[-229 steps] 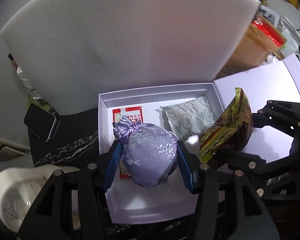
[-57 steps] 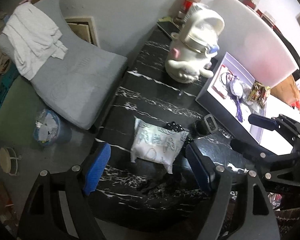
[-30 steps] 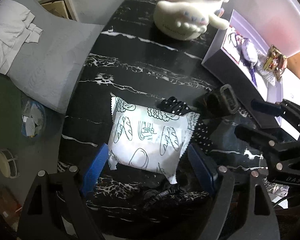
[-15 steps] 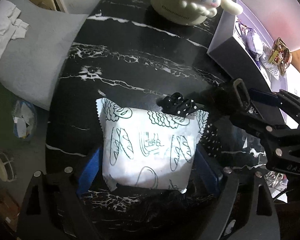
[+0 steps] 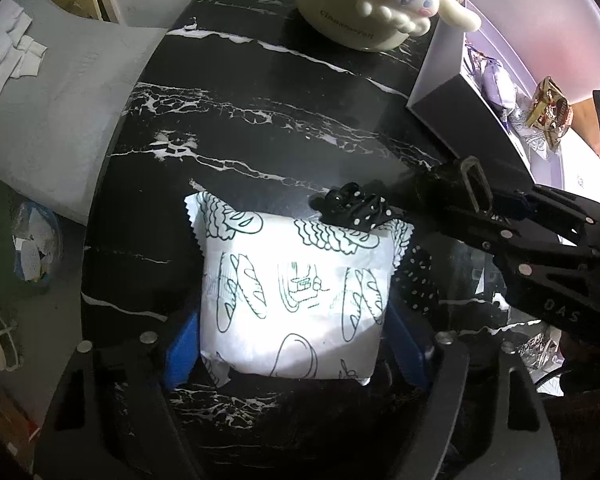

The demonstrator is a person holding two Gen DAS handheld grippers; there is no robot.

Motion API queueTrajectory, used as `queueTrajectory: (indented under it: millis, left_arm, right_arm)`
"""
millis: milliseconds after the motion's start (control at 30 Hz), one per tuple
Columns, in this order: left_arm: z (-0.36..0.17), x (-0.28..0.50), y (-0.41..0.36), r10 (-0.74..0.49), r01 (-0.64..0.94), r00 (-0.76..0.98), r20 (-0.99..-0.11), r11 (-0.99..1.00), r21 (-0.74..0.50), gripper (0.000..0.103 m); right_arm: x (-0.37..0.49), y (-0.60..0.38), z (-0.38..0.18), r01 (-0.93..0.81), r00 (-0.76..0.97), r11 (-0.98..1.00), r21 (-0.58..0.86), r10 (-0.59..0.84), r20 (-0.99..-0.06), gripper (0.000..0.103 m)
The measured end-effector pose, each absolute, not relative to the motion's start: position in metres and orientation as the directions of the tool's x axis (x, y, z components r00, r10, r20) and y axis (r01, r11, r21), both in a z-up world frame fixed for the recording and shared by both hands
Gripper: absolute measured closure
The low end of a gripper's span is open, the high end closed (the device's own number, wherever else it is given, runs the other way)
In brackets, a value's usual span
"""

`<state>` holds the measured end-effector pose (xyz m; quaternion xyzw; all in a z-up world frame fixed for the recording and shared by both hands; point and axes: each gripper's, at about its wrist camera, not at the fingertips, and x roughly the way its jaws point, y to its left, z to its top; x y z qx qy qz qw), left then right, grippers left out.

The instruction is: Organize objects

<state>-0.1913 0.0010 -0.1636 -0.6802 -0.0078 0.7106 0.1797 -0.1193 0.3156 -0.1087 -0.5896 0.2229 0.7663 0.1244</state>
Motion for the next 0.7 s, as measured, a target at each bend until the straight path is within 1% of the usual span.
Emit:
queueTrajectory:
  millis: [33, 133, 300, 700]
  left_arm:
    - [-0.163, -0.192, -0.001, 0.266, -0.244, -0.012, -0.964, -0.936, -0.255, 0.032]
    - [-0.161, -0.193, -0.006, 0.281, -0.247, 0.0, -0.96, -0.93, -0.272, 0.035]
    - [-0.154, -0.189, -0.009, 0.244, -0.273, 0.0, -0.97, -0.933, -0.235, 0.036]
    - [-0.132, -0.167, -0.011, 0.256, -0.345, 0.003, -0.967, -0.907, -0.241, 0.037]
  right_arm:
    - [-0.119, 0.315, -0.108, -0.453, -0.273, -0.87, 0.194, -0.071, -0.959, 0.065]
    - [-0.119, 0.315, -0.107, -0.461, -0.279, -0.865, 0.2, -0.073, -0.958, 0.065]
    - [-0.113, 0.31, -0.105, -0.468, -0.274, -0.861, 0.2, -0.074, -0.959, 0.066]
    - [-0.077, 0.277, -0.086, -0.498, -0.283, -0.845, 0.198, -0.058, -0.957, 0.067]
